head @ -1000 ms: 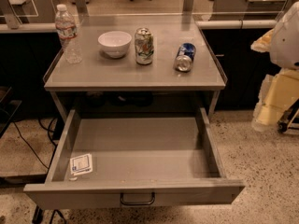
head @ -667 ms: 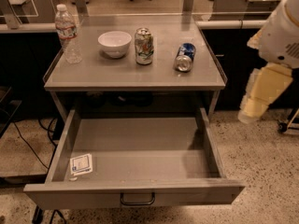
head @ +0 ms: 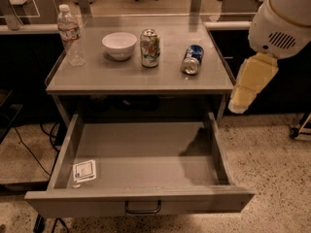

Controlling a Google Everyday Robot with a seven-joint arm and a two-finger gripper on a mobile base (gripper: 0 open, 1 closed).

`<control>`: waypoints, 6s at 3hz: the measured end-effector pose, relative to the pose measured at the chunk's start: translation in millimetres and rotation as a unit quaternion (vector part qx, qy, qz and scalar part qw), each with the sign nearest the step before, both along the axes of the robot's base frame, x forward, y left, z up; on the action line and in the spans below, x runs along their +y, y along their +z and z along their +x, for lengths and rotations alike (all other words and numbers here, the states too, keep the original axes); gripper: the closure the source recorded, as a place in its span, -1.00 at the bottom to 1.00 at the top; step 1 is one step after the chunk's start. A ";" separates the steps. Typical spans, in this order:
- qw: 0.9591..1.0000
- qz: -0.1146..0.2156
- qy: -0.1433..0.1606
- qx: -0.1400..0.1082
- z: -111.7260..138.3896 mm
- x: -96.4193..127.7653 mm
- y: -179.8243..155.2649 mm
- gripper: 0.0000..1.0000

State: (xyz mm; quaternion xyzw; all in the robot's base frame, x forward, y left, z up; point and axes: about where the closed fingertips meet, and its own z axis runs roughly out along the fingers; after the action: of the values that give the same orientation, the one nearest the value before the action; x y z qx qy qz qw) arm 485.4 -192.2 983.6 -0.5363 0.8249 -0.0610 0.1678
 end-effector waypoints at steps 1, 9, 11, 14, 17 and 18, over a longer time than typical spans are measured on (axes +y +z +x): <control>0.999 0.007 -0.047 0.006 19.3 -4.8 -8.0 -1.00; 0.939 0.119 -0.313 0.082 171.1 -0.9 -60.4 -1.00; 0.922 0.157 -0.341 0.091 206.5 50.9 -61.8 -1.00; 0.911 0.155 -0.381 0.047 265.2 49.5 -81.3 -1.00; 0.904 0.132 -0.406 0.043 292.6 37.4 -108.4 -1.00; 0.904 0.129 -0.406 0.040 299.2 36.5 -114.1 -1.00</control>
Offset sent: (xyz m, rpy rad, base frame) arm 0.1142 -0.0581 -0.0462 0.0368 0.0640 -0.5502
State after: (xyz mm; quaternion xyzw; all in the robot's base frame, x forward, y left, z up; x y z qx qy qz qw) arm 784.6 -155.7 869.5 -0.1301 0.9779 0.0044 0.1634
